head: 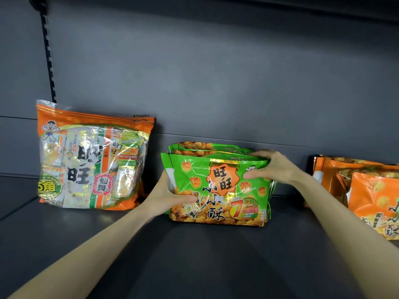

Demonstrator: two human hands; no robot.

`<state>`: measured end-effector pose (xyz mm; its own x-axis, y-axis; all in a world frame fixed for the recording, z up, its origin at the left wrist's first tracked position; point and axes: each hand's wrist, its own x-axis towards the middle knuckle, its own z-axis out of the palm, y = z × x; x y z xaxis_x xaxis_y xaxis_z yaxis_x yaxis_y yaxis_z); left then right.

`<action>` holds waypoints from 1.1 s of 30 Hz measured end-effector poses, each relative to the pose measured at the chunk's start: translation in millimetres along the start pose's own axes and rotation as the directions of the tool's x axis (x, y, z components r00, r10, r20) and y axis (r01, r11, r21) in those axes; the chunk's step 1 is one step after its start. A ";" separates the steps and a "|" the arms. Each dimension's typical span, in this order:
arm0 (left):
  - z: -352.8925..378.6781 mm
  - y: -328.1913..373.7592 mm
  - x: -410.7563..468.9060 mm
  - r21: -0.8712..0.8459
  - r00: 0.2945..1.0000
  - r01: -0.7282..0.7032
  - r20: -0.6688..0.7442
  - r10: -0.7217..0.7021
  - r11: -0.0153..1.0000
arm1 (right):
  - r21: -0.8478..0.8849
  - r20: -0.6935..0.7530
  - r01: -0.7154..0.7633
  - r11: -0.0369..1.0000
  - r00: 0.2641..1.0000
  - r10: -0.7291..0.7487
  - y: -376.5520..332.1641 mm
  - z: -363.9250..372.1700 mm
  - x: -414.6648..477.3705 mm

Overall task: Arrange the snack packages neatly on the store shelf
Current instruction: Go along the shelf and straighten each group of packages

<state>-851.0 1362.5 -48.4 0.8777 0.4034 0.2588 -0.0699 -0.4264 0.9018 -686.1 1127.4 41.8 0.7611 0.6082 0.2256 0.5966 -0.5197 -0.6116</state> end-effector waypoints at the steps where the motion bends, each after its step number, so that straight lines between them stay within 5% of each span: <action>1: 1.6 1.2 0.6 0.005 1.000 0.003 -0.001 -0.003 1.000 | 0.002 -0.001 -0.005 1.000 1.000 0.005 1.3 -0.9 -0.6; 19: -0.3 -4.8 10.0 -0.044 0.997 0.041 0.074 -0.038 0.998 | 0.000 0.022 -0.009 1.000 1.000 0.009 5.4 -2.4 -0.5; 27: -7.5 -0.8 3.9 0.094 0.990 0.129 0.043 -0.133 0.987 | -0.353 -0.079 -0.031 0.935 0.997 0.003 0.5 -2.4 -10.2; 33: -5.5 3.3 -8.6 0.115 0.988 0.144 -0.067 -0.137 0.983 | -0.388 -0.128 -0.008 0.922 0.991 -0.045 -8.2 -0.8 -21.3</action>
<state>-861.3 1362.1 -45.8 0.8455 0.5110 0.1553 0.1122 -0.4542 0.8838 -707.0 1118.2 42.7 0.7597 0.5494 0.3479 0.6425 -0.7167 -0.2711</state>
